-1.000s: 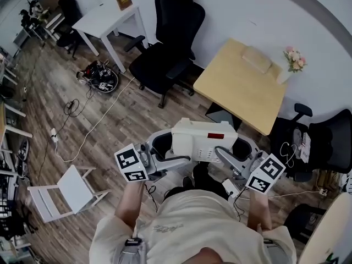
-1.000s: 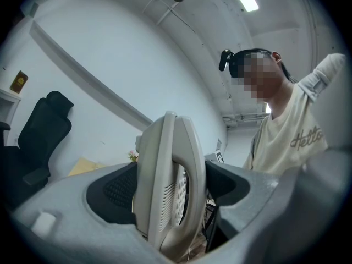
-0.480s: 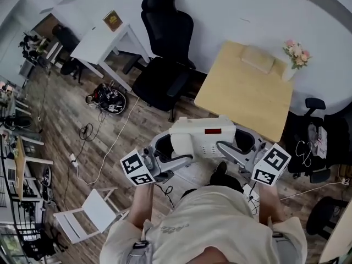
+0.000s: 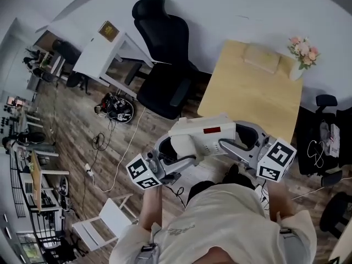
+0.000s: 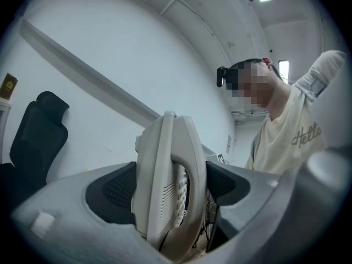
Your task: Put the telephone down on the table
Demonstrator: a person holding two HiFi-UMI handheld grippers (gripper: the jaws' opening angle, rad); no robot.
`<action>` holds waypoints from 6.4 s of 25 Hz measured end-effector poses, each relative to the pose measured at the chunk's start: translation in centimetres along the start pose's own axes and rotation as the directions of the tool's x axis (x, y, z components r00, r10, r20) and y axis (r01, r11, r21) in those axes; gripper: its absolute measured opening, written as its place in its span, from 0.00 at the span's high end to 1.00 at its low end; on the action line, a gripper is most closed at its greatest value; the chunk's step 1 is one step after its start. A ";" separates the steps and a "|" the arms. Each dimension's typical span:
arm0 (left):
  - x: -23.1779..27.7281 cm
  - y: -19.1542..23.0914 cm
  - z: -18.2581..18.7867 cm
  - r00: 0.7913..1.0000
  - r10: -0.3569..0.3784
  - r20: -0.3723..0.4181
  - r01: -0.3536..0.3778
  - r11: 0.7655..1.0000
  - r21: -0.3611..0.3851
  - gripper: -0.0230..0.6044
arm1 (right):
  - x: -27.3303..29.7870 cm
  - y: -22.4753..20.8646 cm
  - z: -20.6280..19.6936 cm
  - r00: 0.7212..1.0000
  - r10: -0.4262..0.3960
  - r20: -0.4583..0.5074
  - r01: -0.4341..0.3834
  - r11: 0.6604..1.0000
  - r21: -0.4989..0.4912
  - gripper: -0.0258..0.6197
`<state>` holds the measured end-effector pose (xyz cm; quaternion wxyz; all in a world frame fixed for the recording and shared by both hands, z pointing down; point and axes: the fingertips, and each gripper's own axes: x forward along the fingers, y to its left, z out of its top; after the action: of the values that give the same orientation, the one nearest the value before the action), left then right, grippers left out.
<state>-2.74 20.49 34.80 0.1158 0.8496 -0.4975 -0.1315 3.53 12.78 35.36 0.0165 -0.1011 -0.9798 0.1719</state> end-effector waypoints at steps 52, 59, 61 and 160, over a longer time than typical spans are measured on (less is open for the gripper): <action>21.2 25.1 4.4 0.880 -0.446 -0.167 0.426 0.894 -0.142 0.36 | 3.3 -27.2 7.8 0.893 -0.439 0.100 0.430 0.897 0.102 0.63; 27.7 24.1 2.5 0.871 -0.447 -0.204 0.424 0.894 -0.146 0.36 | -2.1 -31.2 8.0 0.886 -0.446 0.125 0.430 0.892 0.136 0.63; 29.1 24.2 1.6 0.865 -0.448 -0.225 0.422 0.893 -0.155 0.36 | -3.2 -32.4 7.8 0.881 -0.456 0.124 0.438 0.887 0.143 0.63; 34.0 47.8 -30.3 0.786 -0.368 -0.497 -0.146 0.670 -0.728 0.36 | -2.7 -57.2 -23.9 0.731 -0.534 -0.424 0.656 0.378 0.653 0.62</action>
<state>-15.45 -30.14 75.19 0.5906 0.7550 -0.2810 -0.0472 -3.27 -32.39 77.30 0.1884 0.2637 -0.7723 0.5463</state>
